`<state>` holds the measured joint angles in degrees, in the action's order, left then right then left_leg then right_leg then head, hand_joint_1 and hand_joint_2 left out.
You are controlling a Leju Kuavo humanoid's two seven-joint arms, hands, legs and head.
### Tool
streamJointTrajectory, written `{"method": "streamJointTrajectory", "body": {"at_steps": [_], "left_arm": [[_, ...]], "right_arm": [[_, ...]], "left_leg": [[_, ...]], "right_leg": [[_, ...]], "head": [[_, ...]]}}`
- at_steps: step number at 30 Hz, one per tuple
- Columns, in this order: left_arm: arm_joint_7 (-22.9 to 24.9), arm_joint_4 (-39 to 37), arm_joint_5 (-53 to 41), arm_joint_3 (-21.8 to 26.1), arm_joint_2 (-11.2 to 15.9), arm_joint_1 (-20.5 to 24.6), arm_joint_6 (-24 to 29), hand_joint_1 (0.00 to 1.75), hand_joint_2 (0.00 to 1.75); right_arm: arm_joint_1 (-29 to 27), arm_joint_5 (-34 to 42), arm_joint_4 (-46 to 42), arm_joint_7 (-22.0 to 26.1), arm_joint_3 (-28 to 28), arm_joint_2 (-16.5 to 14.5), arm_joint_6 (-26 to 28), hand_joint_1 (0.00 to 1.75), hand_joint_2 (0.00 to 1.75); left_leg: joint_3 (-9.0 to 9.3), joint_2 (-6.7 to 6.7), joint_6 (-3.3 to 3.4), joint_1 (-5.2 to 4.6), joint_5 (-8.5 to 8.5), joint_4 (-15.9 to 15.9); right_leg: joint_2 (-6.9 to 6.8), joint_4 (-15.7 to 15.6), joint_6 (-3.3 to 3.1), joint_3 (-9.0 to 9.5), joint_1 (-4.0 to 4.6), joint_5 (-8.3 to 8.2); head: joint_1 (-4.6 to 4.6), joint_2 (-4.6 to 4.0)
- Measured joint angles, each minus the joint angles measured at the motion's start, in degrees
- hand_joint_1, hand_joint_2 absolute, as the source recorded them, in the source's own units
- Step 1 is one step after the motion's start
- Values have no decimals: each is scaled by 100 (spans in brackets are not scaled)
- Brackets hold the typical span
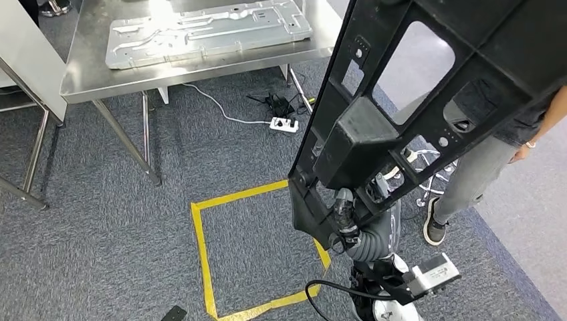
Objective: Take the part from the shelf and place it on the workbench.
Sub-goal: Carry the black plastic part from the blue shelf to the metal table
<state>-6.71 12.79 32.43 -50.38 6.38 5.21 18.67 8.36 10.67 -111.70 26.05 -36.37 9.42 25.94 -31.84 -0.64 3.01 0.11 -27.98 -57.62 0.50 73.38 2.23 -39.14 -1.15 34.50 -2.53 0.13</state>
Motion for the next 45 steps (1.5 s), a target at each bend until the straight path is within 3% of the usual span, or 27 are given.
{"method": "streamJointTrajectory", "body": {"at_steps": [3,5,9,11,14,15,16,18,19,21,23,24,26,29,30,31,32,34,36,39,41,45], "left_arm": [[0,0,1,0,-15,-8,0,0,175],[0,0,1,0,-17,9,1,0,175],[-1,0,1,-1,-22,21,0,0,175],[2,0,1,-1,-27,33,-2,0,175],[8,0,2,0,-23,33,-2,0,175],[8,0,3,0,-22,19,-2,0,175],[8,0,6,-1,-22,6,-2,0,175],[6,0,16,-1,-21,-5,-2,0,175],[5,-1,28,-1,-13,-2,-2,0,175],[2,-1,47,-2,-5,15,-2,0,175],[4,-1,65,-2,1,14,3,0,175],[4,-2,73,-2,3,2,5,0,175],[2,-2,83,-2,6,0,7,0,175],[-1,-2,88,-2,4,42,8,0,175],[-1,-2,90,-2,3,39,8,0,175],[-1,-2,91,-2,1,26,7,0,175],[0,-2,92,-2,-3,13,7,0,175],[0,-2,93,-2,-7,4,7,0,175],[3,-2,98,-2,-8,34,8,0,175],[8,-2,101,-3,-11,53,9,0,175],[9,-2,102,-3,-13,51,9,0,175],[10,-2,111,-3,-13,47,11,0,175]], "right_arm": [[4,1,13,1,5,0,0,175,175],[7,3,29,1,9,0,-1,175,175],[8,9,41,-22,11,0,0,175,175],[40,8,40,-37,11,-3,0,175,175],[56,6,42,-64,11,-9,4,175,175],[52,5,42,-73,11,-9,8,175,175],[50,4,43,-78,11,-9,11,175,175],[52,-1,43,-81,11,-9,18,175,175],[55,-4,45,-82,11,-9,25,175,175],[54,-9,49,-84,10,-9,51,175,175],[43,-10,55,-91,10,-9,71,175,175],[44,-9,58,-96,10,-8,74,175,175],[69,2,61,-99,11,-5,74,175,175],[85,56,72,-117,11,-4,74,175,175],[73,71,81,-128,11,-4,74,175,175],[63,79,92,-139,11,-4,74,175,175],[59,83,101,-145,11,-3,74,175,175],[61,82,115,-155,13,-2,75,175,175],[52,78,133,-168,13,-2,78,175,175],[41,76,154,-191,13,-2,84,175,175],[62,84,155,-174,13,-4,93,175,175],[52,154,158,-141,13,-7,108,175,175]], "left_leg": [[162,-19,-88,34,-175,-47],[209,-30,-178,44,-276,-80],[169,-13,-300,54,-293,-291],[-132,13,-340,63,-352,-803],[-823,23,-369,62,-694,-1707],[-957,24,-355,58,-712,-1783],[-995,27,-324,48,-600,-1673],[-815,92,-206,-4,-88,-983],[-709,188,-132,-44,124,-660],[-597,342,-7,-158,216,-279],[-506,293,61,-206,170,-166],[-409,240,79,-185,218,-102],[-228,166,100,-133,227,-19],[-133,66,110,-85,163,7],[-101,34,96,-71,127,5],[-54,4,76,-54,84,3],[5,-19,51,-34,33,-2],[112,-93,-31,-5,-83,-38],[122,-168,-122,6,-178,-80],[134,-196,-224,30,-231,-127],[21,-118,-273,44,-285,-399],[-799,-3,-343,57,-615,-1543]], "right_leg": [[-6,-879,37,159,-46,-697],[-11,-1247,-28,247,-21,-888],[-12,-1306,-233,369,2,-837],[-31,-1349,-298,475,4,-789],[-83,-1364,-352,613,46,-670],[-104,-1364,-361,670,66,-621],[-130,-1364,-367,737,88,-569],[-204,-1368,-370,887,134,-460],[-251,-1382,-366,955,149,-411],[-335,-1430,-321,1053,143,-345],[-403,-1401,-251,1139,132,-357],[-401,-1340,-220,1178,129,-349],[-256,-1022,-166,1073,118,-239],[-88,-166,-84,440,70,154],[-84,-23,-61,259,52,229],[-85,-39,-38,154,33,204],[-85,-221,-14,129,14,45],[24,-854,48,187,-41,-554],[161,-1249,25,230,-66,-898],[133,-1317,-144,299,-44,-897],[84,-1360,-231,421,-46,-847],[28,-1389,-296,622,-9,-696]], "head": [[5,0],[20,0],[22,0],[12,0],[6,0],[6,0],[5,0],[6,0],[22,0],[57,0],[75,0],[75,0],[99,1],[131,1],[133,0],[136,0],[142,0],[159,0],[165,0],[160,0],[150,0],[130,0]]}}
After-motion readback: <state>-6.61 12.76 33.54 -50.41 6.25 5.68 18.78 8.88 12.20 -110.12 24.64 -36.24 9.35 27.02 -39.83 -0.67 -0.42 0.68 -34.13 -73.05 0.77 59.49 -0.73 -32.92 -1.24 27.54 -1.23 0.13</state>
